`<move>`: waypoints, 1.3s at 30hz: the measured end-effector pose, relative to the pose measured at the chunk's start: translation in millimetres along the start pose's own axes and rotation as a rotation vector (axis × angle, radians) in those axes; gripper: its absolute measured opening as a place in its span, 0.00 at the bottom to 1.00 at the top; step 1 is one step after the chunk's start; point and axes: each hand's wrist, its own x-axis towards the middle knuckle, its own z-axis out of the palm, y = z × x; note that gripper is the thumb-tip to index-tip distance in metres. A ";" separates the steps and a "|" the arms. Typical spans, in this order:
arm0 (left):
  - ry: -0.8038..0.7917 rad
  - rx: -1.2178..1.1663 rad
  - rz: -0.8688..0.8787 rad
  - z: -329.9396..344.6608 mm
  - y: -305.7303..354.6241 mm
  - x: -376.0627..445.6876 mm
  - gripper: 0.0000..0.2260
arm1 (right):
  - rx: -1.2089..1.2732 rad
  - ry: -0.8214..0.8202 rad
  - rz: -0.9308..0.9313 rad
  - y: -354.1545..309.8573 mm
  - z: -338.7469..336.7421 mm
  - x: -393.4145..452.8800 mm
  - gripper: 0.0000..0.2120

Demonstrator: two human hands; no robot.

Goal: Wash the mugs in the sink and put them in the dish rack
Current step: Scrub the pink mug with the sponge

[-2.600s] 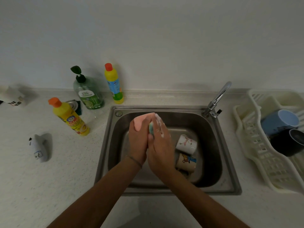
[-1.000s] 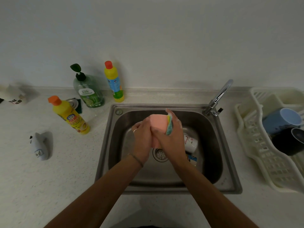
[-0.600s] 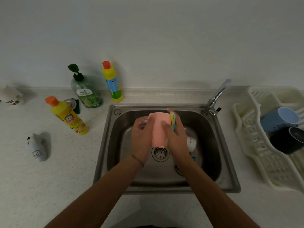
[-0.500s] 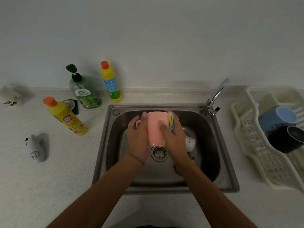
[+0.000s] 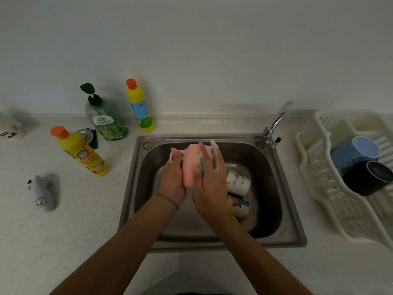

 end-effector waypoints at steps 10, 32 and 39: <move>0.065 0.088 0.079 4.4 -0.6 -5.5 0.20 | -0.101 -0.014 0.064 -6.4 -2.3 10.6 0.24; 0.055 0.172 0.126 5.5 -4.3 -7.1 0.19 | -0.285 -0.111 -0.157 5.2 -1.0 6.1 0.21; -0.117 0.135 0.020 3.4 7.2 -11.9 0.26 | 0.283 -0.074 0.236 8.9 -30.3 24.9 0.18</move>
